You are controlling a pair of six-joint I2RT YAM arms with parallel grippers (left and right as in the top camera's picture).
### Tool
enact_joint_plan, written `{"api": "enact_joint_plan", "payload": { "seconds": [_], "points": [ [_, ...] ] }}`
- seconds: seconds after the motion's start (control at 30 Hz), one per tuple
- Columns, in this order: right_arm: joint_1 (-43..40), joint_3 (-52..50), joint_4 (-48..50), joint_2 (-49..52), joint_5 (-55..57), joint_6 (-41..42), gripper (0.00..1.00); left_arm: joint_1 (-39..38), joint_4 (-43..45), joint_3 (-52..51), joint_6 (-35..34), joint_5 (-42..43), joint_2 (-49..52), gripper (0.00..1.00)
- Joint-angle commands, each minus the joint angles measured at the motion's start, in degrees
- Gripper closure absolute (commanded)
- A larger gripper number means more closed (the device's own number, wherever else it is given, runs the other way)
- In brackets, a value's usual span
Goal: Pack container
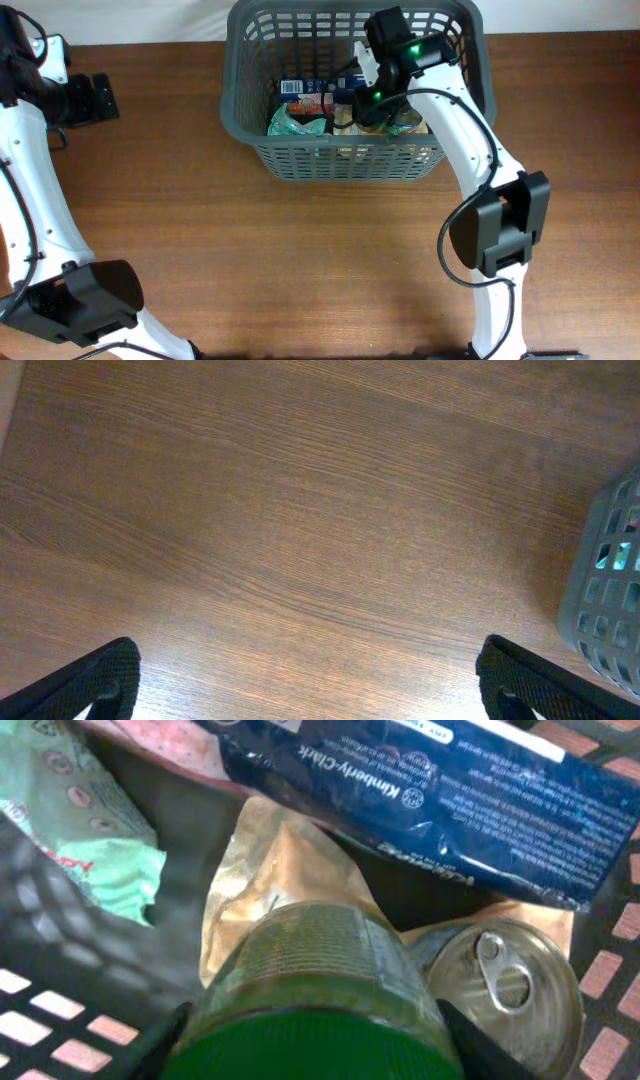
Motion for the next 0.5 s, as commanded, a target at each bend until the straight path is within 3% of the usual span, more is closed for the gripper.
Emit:
{"api": "enact_joint_plan", "payload": {
  "seconds": [0.0, 0.13, 0.33, 0.47],
  "points": [
    [0.11, 0.83, 1.88, -0.87, -0.48, 0.55, 0.15, 0.39, 0.07, -0.17, -0.48, 0.61, -0.26, 0.01],
    [-1.22, 6.29, -1.27, -3.21, 2.78, 0.35, 0.08, 0.39, 0.07, -0.17, -0.5, 0.61, -0.26, 0.01],
    [-6.03, 27.32, -10.29, -12.59, 15.39, 0.39, 0.05, 0.39, 0.07, -0.17, -0.48, 0.61, -0.26, 0.01],
    [-16.9, 32.26, -12.2, -21.62, 16.7, 0.39, 0.04, 0.37, 0.07, -0.17, -0.48, 0.61, -0.26, 0.01]
  ]
}}
